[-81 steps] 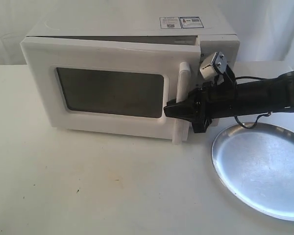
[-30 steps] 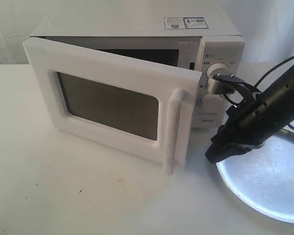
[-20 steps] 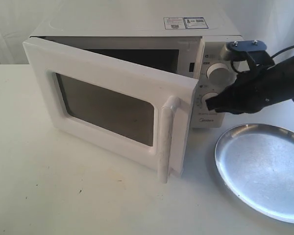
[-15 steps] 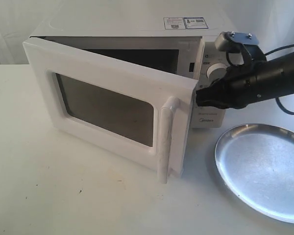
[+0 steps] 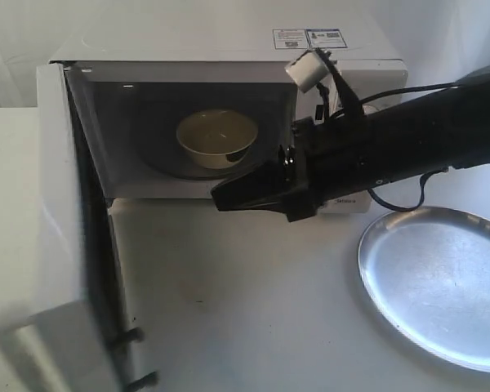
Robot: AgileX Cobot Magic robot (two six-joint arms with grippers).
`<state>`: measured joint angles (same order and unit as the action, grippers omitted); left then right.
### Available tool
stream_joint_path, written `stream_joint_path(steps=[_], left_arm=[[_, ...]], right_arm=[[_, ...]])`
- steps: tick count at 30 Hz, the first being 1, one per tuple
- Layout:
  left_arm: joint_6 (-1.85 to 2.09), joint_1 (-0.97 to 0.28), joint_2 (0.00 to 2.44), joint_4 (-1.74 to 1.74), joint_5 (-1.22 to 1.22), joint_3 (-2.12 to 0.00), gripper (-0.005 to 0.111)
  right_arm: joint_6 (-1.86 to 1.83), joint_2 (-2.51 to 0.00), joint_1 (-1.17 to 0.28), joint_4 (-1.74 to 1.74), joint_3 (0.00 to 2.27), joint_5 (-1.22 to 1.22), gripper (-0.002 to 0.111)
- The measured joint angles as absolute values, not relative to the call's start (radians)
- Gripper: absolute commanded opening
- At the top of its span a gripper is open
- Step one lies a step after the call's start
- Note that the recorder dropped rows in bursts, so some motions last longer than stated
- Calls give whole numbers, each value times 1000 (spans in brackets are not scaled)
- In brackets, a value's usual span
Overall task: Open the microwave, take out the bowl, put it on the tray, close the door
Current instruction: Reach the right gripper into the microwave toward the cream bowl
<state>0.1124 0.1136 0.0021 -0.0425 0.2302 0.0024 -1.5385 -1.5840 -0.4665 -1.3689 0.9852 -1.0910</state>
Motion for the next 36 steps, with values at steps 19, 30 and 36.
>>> stream_joint_path(steps=[19,30,36], left_arm=[[114,114,2,-43,230,2,0],[114,114,2,-43,230,2,0],[114,114,2,-43,230,2,0]], right_arm=[[-2117,-1778,-660,-1582,1066,-736,0],[-2117,-1914,-675,-1659,1233,-443,35],[-2117,-1933,-678,-1667,1260,-437,75]])
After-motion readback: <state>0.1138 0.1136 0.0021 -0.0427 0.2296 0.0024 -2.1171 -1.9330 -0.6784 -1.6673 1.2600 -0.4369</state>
